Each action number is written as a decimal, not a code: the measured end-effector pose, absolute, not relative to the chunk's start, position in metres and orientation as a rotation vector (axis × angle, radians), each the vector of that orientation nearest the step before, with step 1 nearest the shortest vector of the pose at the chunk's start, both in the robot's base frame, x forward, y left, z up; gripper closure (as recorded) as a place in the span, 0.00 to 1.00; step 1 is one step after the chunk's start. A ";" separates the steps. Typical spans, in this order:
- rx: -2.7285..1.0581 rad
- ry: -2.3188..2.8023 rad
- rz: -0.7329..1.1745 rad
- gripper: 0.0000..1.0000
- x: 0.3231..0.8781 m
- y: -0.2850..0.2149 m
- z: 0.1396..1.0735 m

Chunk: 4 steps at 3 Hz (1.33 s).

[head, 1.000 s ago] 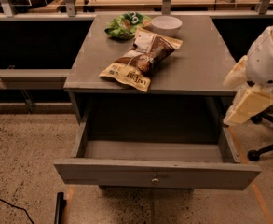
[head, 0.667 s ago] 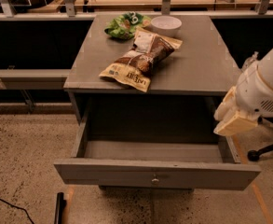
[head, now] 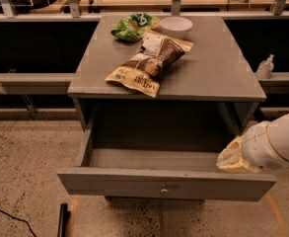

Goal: Close top drawer

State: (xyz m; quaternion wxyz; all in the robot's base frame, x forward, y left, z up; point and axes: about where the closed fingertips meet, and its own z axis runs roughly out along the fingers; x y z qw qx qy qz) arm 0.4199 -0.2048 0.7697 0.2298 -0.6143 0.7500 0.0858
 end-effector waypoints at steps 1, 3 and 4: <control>-1.707 2.055 0.220 1.00 0.421 -0.204 0.774; -1.619 2.035 0.258 1.00 0.398 -0.209 0.744; -1.618 1.994 0.249 1.00 0.396 -0.209 0.722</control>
Offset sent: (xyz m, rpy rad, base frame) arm -0.0206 -0.0068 -0.0225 0.0398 -0.0441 -0.0534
